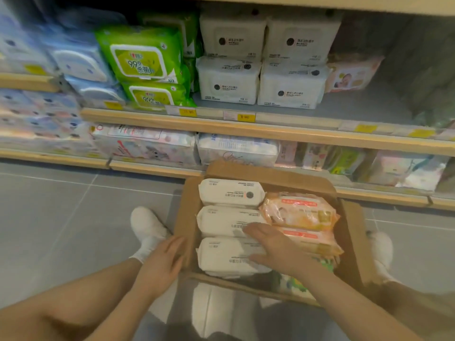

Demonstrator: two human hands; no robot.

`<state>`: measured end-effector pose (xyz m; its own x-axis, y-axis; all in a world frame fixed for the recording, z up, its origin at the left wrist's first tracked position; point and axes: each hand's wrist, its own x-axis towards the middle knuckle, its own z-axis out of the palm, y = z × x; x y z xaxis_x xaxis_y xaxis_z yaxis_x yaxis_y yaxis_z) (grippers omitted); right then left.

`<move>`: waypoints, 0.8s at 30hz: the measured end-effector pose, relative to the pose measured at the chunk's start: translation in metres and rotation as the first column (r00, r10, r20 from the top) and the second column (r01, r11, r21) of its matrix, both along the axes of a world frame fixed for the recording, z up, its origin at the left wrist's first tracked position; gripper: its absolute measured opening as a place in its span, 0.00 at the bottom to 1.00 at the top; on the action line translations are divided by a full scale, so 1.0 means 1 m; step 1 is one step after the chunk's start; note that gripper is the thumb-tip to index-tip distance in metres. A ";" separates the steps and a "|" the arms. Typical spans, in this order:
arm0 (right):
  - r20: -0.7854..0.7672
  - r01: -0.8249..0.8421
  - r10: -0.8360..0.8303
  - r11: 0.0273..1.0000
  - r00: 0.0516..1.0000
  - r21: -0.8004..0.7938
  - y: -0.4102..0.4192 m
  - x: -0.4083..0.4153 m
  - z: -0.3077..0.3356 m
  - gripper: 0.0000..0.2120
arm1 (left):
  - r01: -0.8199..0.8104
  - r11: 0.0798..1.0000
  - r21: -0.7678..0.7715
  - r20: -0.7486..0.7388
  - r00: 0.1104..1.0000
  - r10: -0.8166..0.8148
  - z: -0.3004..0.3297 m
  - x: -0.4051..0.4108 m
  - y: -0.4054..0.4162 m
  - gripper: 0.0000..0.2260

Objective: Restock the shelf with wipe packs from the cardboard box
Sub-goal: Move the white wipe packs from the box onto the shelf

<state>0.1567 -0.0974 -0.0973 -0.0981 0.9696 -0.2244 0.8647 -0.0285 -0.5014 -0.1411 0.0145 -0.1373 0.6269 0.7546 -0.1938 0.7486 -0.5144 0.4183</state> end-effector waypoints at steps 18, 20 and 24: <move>0.225 -0.058 0.082 0.992 0.971 -0.113 0.017 -0.052 -0.062 0.44 | 0.078 0.995 -0.055 -0.023 0.997 -0.079 -0.008 -0.005 -0.020 0.39; 0.203 -0.038 0.063 0.992 0.977 -0.123 0.020 -0.050 -0.057 0.43 | 0.083 0.994 -0.067 -0.029 0.996 -0.085 -0.006 -0.006 -0.019 0.37; 0.176 0.004 0.016 0.993 0.984 -0.115 0.020 -0.042 -0.025 0.43 | 0.062 0.996 -0.058 0.010 0.998 -0.061 0.005 -0.004 -0.013 0.30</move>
<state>0.1150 -0.0776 -0.1226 -0.0531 0.9360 -0.3480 0.9396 -0.0711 -0.3347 -0.1452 0.0013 -0.1320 0.6735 0.7022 -0.2308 0.7127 -0.5342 0.4547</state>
